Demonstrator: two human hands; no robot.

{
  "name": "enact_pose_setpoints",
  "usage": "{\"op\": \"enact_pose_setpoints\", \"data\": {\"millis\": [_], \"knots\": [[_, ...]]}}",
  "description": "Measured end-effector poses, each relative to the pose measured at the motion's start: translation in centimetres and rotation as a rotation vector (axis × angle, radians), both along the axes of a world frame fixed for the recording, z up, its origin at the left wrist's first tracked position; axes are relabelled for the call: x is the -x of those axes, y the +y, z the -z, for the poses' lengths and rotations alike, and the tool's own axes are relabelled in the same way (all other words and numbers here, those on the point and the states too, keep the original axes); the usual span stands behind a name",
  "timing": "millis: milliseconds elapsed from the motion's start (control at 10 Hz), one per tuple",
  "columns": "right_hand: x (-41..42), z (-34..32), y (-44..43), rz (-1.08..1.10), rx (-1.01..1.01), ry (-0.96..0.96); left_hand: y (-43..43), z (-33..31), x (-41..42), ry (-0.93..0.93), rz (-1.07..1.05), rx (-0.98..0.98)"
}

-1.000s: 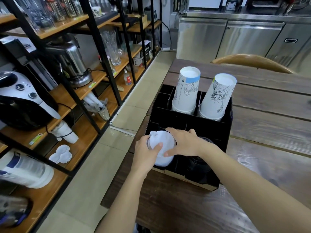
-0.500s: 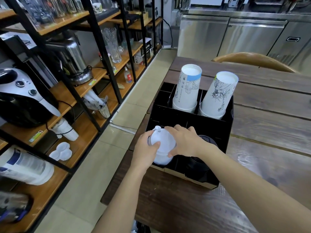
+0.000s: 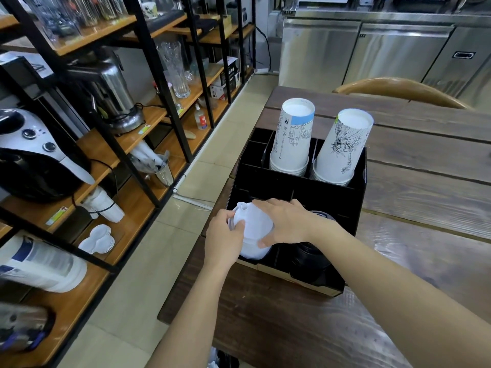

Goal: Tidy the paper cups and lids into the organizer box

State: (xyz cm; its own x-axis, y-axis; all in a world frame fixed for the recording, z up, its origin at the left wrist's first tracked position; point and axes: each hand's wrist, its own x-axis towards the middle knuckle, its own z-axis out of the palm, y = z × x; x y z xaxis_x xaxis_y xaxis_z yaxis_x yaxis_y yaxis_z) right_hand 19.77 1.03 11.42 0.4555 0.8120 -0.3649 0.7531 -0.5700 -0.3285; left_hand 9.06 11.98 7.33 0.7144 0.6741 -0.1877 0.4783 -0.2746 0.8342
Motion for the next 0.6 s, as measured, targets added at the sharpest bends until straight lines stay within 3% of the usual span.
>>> {"op": "enact_pose_setpoints", "data": {"millis": [600], "knots": [[0.2, 0.61, 0.7, -0.033, 0.054, -0.115, 0.42, 0.2, 0.02, 0.031, 0.05, -0.063]]}}
